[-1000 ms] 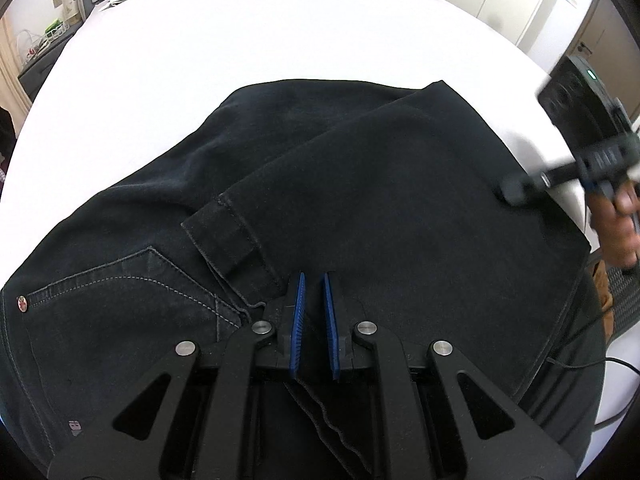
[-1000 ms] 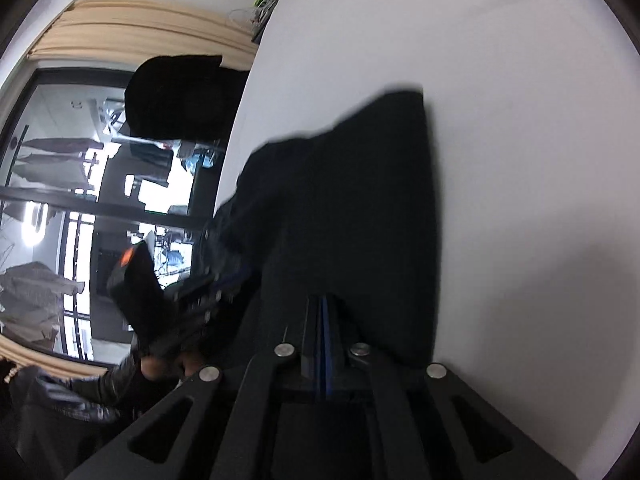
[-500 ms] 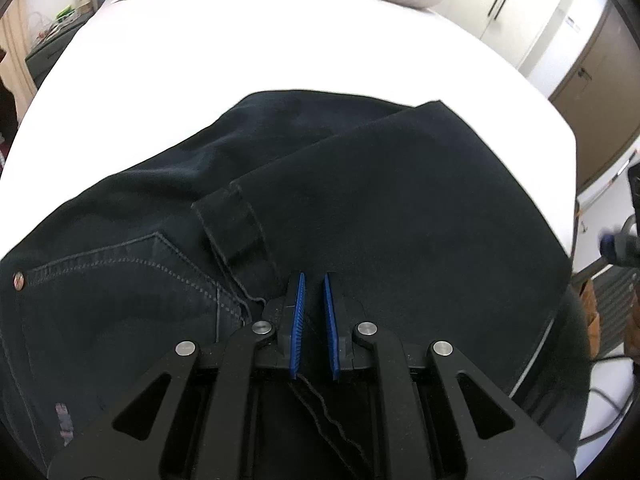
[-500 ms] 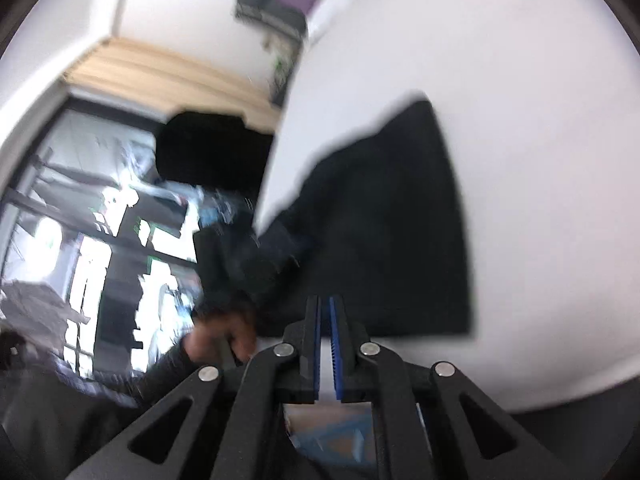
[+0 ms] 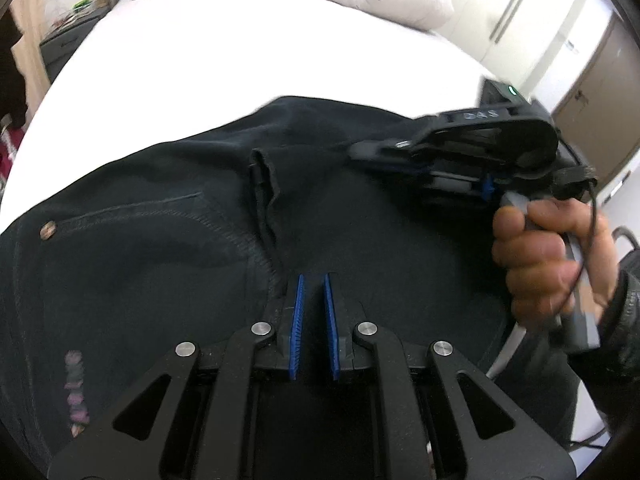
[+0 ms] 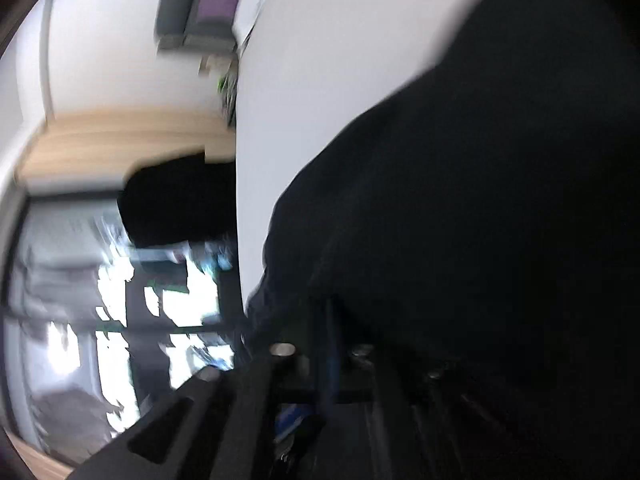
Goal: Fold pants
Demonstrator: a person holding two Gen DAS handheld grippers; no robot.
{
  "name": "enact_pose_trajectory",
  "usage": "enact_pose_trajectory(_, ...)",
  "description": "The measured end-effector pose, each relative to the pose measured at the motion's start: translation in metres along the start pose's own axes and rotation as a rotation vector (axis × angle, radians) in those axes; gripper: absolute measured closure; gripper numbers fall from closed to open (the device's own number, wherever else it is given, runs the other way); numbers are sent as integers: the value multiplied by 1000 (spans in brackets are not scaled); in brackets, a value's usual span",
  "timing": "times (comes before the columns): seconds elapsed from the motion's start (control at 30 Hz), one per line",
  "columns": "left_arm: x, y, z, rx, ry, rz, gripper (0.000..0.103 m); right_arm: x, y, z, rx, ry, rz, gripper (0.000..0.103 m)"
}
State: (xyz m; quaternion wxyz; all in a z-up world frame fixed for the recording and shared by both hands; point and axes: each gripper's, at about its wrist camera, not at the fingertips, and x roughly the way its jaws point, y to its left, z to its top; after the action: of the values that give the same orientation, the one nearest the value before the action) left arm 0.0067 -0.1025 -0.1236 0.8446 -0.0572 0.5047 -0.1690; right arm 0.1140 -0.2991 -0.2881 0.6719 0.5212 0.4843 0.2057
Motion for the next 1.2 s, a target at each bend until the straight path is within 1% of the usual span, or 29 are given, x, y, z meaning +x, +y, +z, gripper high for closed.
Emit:
enact_pose_trajectory(0.07, -12, 13, -7, -45, -15, -12, 93, -20, 0, 8, -20, -82, -60, 102)
enact_pose_trajectory(0.13, -29, 29, -16, -103, -37, -24, 93, -48, -10, 19, 19, -182, -96, 102)
enact_pose_trajectory(0.2, -51, 46, -26, -161, -73, -22, 93, -77, -16, 22, 67, -280, -128, 102)
enact_pose_trajectory(0.23, -61, 55, -31, -191, -87, -20, 93, -86, -14, 19, 68, -310, -143, 100)
enact_pose_trajectory(0.27, -72, 63, -36, -223, -105, -20, 93, -95, -8, 14, 54, -329, -154, 94)
enact_pose_trajectory(0.3, -87, 77, -44, -269, -127, -19, 93, -98, -3, 9, 38, -328, -150, 92)
enact_pose_trajectory(0.37, -108, 96, -60, -351, -150, -17, 93, -93, 12, -14, -24, -287, -114, 83)
enact_pose_trajectory(0.4, -120, 110, -72, -425, -162, -22, 93, -89, 16, -26, -37, -268, -110, 80)
enact_pose_trajectory(0.43, -131, 119, -83, -482, -169, -30, 92, -79, 15, -41, -34, -227, -109, 71)
enact_pose_trajectory(0.47, -138, 129, -95, -542, -172, -32, 92, -71, 10, -53, -23, -189, -103, 70)
enact_pose_trajectory(0.5, -145, 142, -109, -620, -177, -22, 92, -59, 6, -72, -21, -156, -86, 73)
enact_pose_trajectory(0.53, -151, 152, -120, -677, -181, -16, 92, -50, 8, -85, -37, -151, -81, 75)
enact_pose_trajectory(0.57, -156, 164, -133, -746, -189, -29, 92, -46, 12, -100, -61, -153, -76, 75)
enact_pose_trajectory(0.6, -160, 172, -140, -792, -199, -45, 90, -39, 20, -114, -89, -147, -64, 75)
enact_pose_trajectory(0.63, -163, 182, -150, -861, -211, -63, 87, -32, 30, -126, -104, -121, -42, 75)
enact_pose_trajectory(0.67, -164, 185, -155, -898, -218, -72, 74, -27, 36, -134, -100, -81, 5, 74)
enact_pose_trajectory(0.7, -164, 190, -161, -946, -229, -93, 48, -23, 42, -144, -90, -33, 58, 74)
enact_pose_trajectory(0.73, -164, 192, -166, -981, -244, -112, 36, -19, 51, -152, -107, -13, 87, 73)
enact_pose_trajectory(0.77, -163, 193, -170, -1012, -259, -133, 27, -17, 59, -158, -138, -14, 100, 73)
enact_pose_trajectory(0.83, -160, 195, -173, -1044, -251, -170, 27, -16, 74, -162, -182, -7, 150, 73)
enact_pose_trajectory(0.93, -152, 202, -182, -1111, -235, -225, 26, -21, 78, -154, -181, -20, 197, 73)
enact_pose_trajectory(1.0, -141, 206, -192, -1188, -205, -276, 26, -21, 73, -151, -149, -28, 208, 73)
enact_pose_trajectory(1.07, -126, 205, -192, -1215, -193, -308, 26, -20, 70, -151, -133, -33, 204, 73)
enact_pose_trajectory(1.13, -118, 205, -194, -1223, -202, -322, 26, -26, 60, -153, -129, -35, 207, 73)
enact_pose_trajectory(1.2, -108, 209, -197, -1282, -231, -360, 26, -37, 56, -162, -129, -31, 214, 73)
